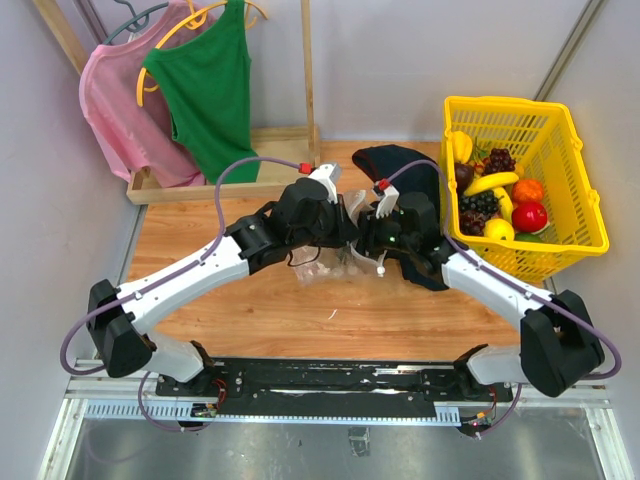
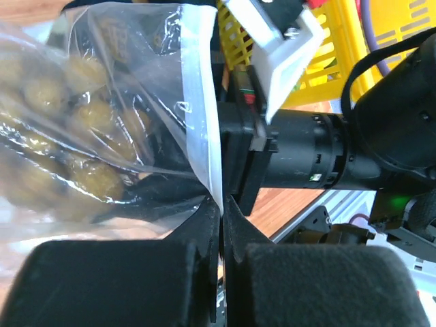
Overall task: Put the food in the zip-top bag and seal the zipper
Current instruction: Place the fake fruit in the zipper food storage bag.
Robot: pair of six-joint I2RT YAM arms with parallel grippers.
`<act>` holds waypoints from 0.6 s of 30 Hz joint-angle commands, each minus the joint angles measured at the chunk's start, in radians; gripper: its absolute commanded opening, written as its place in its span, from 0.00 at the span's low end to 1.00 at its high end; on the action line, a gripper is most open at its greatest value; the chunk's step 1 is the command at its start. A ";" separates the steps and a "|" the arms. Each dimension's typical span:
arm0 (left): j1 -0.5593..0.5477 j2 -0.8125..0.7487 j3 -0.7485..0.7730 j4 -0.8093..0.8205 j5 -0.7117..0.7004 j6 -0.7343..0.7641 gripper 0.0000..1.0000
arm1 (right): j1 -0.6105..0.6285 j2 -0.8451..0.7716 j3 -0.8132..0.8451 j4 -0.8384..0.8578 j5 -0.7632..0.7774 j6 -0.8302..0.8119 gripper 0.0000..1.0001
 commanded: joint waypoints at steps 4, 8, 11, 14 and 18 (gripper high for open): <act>0.072 -0.103 -0.103 0.067 -0.064 -0.085 0.00 | 0.004 -0.089 0.022 -0.169 0.007 -0.130 0.56; 0.102 -0.114 -0.135 0.062 -0.070 -0.092 0.00 | 0.004 -0.128 0.080 -0.339 0.025 -0.189 0.61; 0.108 -0.114 -0.139 0.054 -0.077 -0.093 0.00 | 0.003 -0.147 0.151 -0.474 0.042 -0.242 0.63; 0.110 -0.111 -0.136 0.052 -0.076 -0.086 0.00 | 0.003 -0.157 0.228 -0.596 0.051 -0.287 0.64; 0.110 -0.109 -0.132 0.046 -0.071 -0.076 0.00 | 0.002 -0.174 0.308 -0.700 0.092 -0.337 0.66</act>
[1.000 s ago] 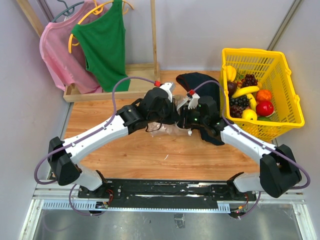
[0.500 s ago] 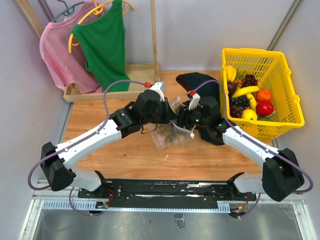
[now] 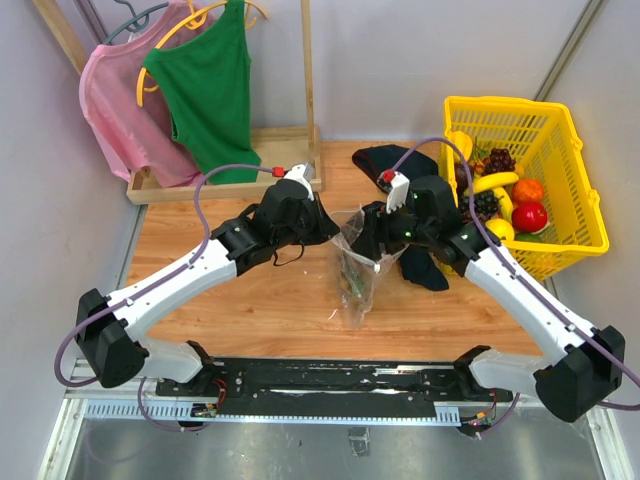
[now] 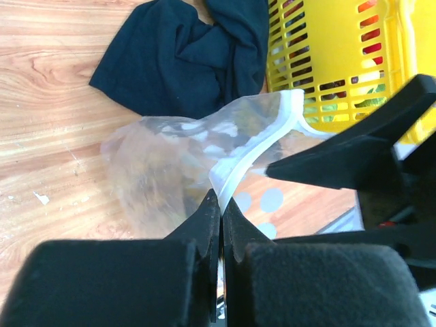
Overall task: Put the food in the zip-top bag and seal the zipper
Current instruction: Place the fake fruit in the zipper food storage bag.
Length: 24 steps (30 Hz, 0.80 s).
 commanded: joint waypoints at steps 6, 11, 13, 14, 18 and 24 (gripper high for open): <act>0.007 -0.015 0.021 0.021 0.014 0.035 0.00 | -0.004 -0.063 0.155 -0.195 0.025 -0.115 0.71; 0.007 -0.016 0.046 -0.005 0.014 0.076 0.00 | -0.008 -0.077 0.201 -0.229 0.092 -0.169 0.73; 0.007 -0.016 0.051 -0.014 0.015 0.083 0.00 | -0.011 -0.079 0.220 -0.252 0.160 -0.185 0.73; 0.007 -0.016 0.053 -0.018 0.015 0.086 0.00 | -0.012 -0.081 0.227 -0.261 0.183 -0.185 0.73; 0.007 -0.012 0.057 -0.021 0.025 0.095 0.00 | -0.012 -0.076 0.238 -0.276 0.251 -0.185 0.73; 0.007 -0.004 0.077 -0.030 0.035 0.112 0.00 | -0.012 0.005 0.220 -0.285 0.335 -0.185 0.73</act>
